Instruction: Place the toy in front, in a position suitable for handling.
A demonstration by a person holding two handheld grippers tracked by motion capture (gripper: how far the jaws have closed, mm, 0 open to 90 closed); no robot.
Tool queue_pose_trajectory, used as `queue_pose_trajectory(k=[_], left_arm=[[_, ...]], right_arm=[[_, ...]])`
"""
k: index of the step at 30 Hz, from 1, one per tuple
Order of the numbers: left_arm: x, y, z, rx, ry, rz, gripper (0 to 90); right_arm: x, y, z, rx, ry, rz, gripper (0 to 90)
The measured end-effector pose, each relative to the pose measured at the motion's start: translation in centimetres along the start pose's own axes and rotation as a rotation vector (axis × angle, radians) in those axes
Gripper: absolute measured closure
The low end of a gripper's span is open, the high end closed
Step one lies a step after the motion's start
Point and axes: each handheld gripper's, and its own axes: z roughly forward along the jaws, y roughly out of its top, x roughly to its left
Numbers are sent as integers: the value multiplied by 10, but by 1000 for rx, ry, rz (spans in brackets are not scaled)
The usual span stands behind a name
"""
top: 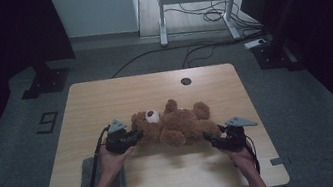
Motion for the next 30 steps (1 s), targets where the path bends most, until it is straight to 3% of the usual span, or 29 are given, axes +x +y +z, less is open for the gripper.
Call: queue_pose_trajectory(k=[2, 5, 7, 13, 15, 20, 24, 30], left_arm=[[1, 0, -2, -1, 1, 2, 702], [2, 0, -13, 2, 19, 4, 646], [4, -2, -22, 18, 12, 2, 592], [7, -23, -38, 79, 67, 18, 447], [9, -30, -41, 94, 62, 16, 386], [11, -44, -50, 103, 72, 25, 340], [10, -48, -60, 81, 76, 31, 319], [11, -52, -60, 100, 81, 34, 316]], right_arm=[[1, 2, -1, -1, 20, -32, 547], [0, 3, -1, -1, 30, -25, 582], [-1, 3, -2, -7, 25, -31, 594], [-1, 4, -2, -7, 25, -37, 592], [0, 3, -2, -9, 23, -27, 591], [0, 3, -3, -7, 21, -28, 590], [0, 3, -3, -8, 20, -28, 588], [0, 2, -3, -10, 23, -26, 586]])
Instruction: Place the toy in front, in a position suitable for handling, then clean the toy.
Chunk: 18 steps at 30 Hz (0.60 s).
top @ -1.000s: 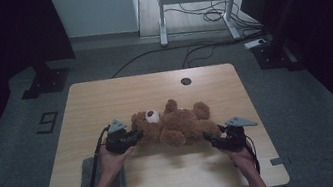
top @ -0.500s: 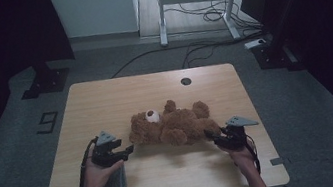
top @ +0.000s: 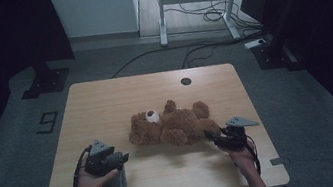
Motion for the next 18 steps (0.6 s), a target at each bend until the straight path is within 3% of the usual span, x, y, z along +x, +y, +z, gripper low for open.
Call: queue_pose_trajectory(k=[12, 15, 18], left_arm=[[7, -21, -21, -32, 31, -19, 282], [10, -27, -25, -27, 56, -11, 279], [13, -34, -26, -24, 55, -30, 271]], right_arm=[[1, 0, 0, -3, -4, -1, 586], [1, 0, 0, -3, -2, 0, 585], [1, 0, -1, -3, -1, 1, 584]])
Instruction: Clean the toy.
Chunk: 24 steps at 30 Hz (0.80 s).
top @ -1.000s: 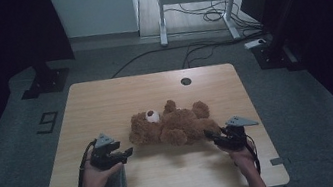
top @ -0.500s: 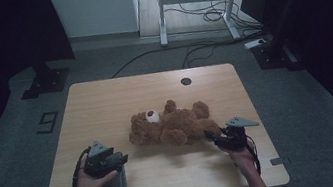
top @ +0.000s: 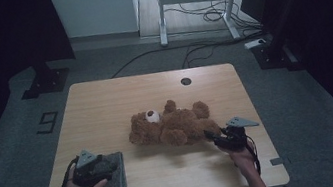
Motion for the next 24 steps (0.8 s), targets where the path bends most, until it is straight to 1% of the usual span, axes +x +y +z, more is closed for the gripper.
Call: queue_pose_trajectory(k=[2, 5, 8, 10, 14, 16, 18, 22, 24], left_arm=[[0, -2, 0, 2, 5, -4, 271], [1, -9, -1, 20, 30, -10, 277], [3, -16, 2, 39, 28, -14, 276], [3, -17, 5, 52, 36, -7, 270], [0, -19, 12, 79, 31, 8, 244], [-2, -21, 17, 105, 36, 23, 219], [-5, -22, 19, 119, 46, 41, 214], [-6, -23, 22, 125, 48, 50, 185], [-6, -25, 24, 117, 42, 53, 173]], right_arm=[[0, 0, 0, 0, 1, 2, 584], [0, 0, 0, 0, 2, 5, 584], [0, 0, 0, 1, 3, 8, 584], [-1, 0, 0, 1, 3, 7, 584], [-1, 0, 1, 1, 4, 9, 582], [-1, 0, 1, 2, 4, 12, 582], [-1, 0, 1, 3, 4, 13, 582], [-1, -1, 1, 5, 3, 17, 580], [-1, -1, 1, 3, 3, 19, 580]])
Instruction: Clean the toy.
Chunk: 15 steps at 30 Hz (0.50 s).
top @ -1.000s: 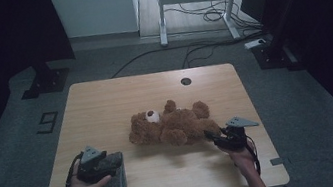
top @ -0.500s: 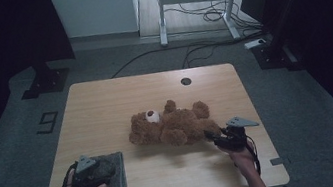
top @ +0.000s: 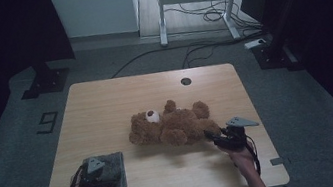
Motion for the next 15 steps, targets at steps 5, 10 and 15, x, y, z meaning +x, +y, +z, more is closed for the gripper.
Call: queue_pose_trajectory(k=[5, 10, 15], left_arm=[[0, -2, 1, -15, 6, 26, 224], [2, -3, 1, -47, 14, 19, 409], [2, -2, 0, -61, 18, 19, 562]], right_arm=[[0, 0, 0, 2, -3, 0, 580], [1, 0, 0, 2, -7, -1, 580], [1, 0, 0, 3, -7, -1, 580]])
